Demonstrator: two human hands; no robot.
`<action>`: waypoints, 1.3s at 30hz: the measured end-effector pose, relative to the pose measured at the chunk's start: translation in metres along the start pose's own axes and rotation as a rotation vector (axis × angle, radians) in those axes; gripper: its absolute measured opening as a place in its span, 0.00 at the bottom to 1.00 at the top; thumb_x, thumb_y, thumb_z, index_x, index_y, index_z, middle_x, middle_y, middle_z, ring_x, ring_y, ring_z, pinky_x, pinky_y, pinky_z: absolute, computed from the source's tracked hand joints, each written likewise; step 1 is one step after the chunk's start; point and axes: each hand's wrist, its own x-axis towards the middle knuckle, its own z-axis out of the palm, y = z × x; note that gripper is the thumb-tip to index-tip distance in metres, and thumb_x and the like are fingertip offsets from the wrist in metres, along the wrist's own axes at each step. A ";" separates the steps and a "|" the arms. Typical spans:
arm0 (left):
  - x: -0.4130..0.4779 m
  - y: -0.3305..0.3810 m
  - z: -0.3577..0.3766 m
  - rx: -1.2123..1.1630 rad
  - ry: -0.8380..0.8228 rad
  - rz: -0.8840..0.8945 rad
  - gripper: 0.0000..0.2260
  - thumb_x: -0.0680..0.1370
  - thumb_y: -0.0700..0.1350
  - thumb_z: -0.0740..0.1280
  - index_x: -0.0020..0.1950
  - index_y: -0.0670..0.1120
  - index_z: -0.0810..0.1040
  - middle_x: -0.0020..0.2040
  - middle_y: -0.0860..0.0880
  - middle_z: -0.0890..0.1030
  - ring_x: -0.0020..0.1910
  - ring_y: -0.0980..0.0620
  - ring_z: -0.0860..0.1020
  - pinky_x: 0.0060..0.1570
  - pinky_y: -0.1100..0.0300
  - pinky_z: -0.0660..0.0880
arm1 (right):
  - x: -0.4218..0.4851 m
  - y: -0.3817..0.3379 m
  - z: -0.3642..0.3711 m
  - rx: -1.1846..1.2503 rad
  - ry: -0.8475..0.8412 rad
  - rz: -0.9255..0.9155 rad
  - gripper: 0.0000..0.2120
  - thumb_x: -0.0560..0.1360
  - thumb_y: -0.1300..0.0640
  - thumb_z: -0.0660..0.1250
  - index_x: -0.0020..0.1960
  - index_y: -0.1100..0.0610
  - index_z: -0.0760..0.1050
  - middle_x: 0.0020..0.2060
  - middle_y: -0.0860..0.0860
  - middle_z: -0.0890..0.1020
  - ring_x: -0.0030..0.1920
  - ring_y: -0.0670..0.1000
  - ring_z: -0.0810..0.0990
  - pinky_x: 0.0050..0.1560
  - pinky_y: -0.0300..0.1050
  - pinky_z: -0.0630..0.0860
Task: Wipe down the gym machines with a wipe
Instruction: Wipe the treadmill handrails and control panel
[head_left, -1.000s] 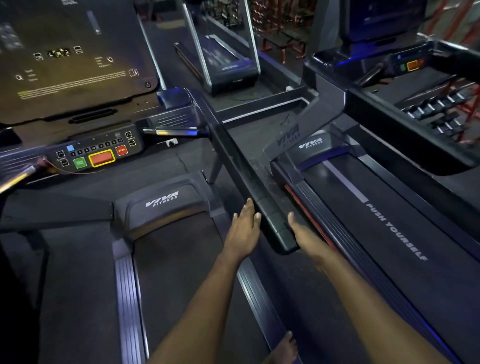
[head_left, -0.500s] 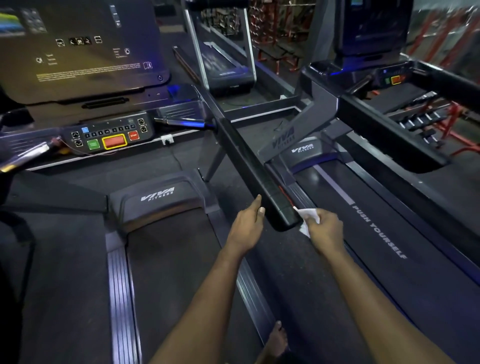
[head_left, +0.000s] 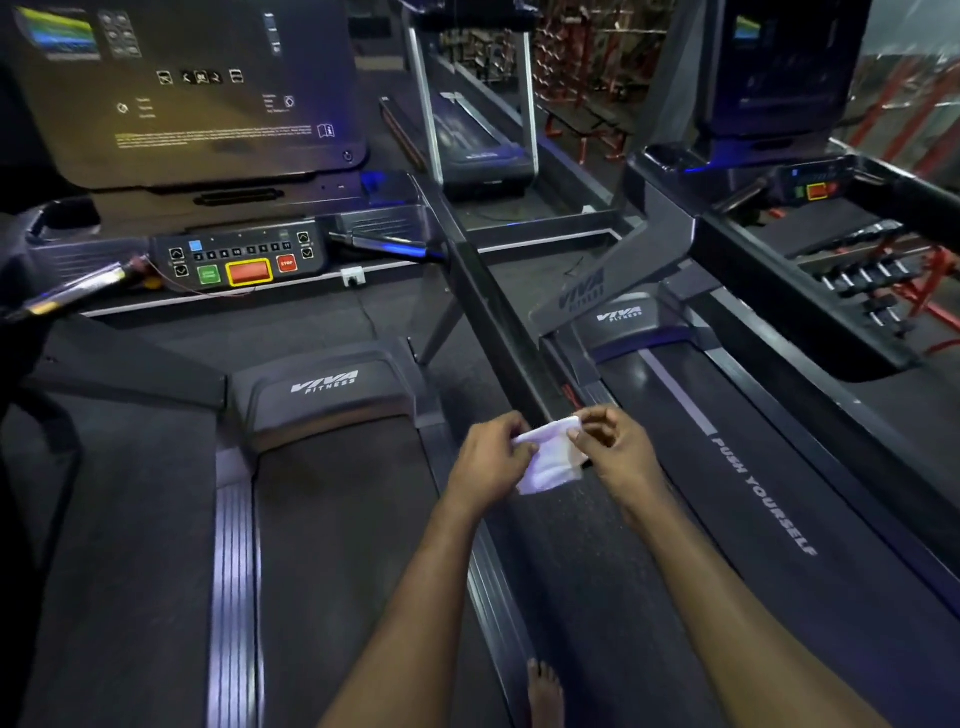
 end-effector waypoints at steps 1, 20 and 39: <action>-0.001 -0.005 0.001 0.015 0.094 -0.082 0.06 0.72 0.38 0.67 0.37 0.45 0.72 0.33 0.49 0.76 0.34 0.50 0.73 0.35 0.56 0.64 | 0.002 0.002 0.000 0.019 0.065 0.015 0.06 0.76 0.64 0.73 0.50 0.55 0.79 0.45 0.52 0.86 0.48 0.54 0.85 0.50 0.46 0.81; -0.007 0.029 0.102 -0.556 0.074 -0.258 0.32 0.83 0.62 0.47 0.82 0.54 0.37 0.81 0.60 0.36 0.77 0.69 0.37 0.75 0.68 0.41 | 0.037 0.022 0.005 0.031 -0.285 0.355 0.42 0.74 0.21 0.44 0.76 0.45 0.68 0.73 0.47 0.73 0.74 0.48 0.69 0.78 0.55 0.61; -0.015 0.014 0.101 -0.604 -0.046 -0.273 0.40 0.77 0.73 0.44 0.81 0.56 0.34 0.80 0.60 0.32 0.78 0.65 0.36 0.75 0.61 0.41 | 0.041 0.020 0.009 0.042 -0.328 0.321 0.45 0.72 0.21 0.45 0.74 0.50 0.71 0.67 0.48 0.77 0.69 0.48 0.74 0.75 0.51 0.64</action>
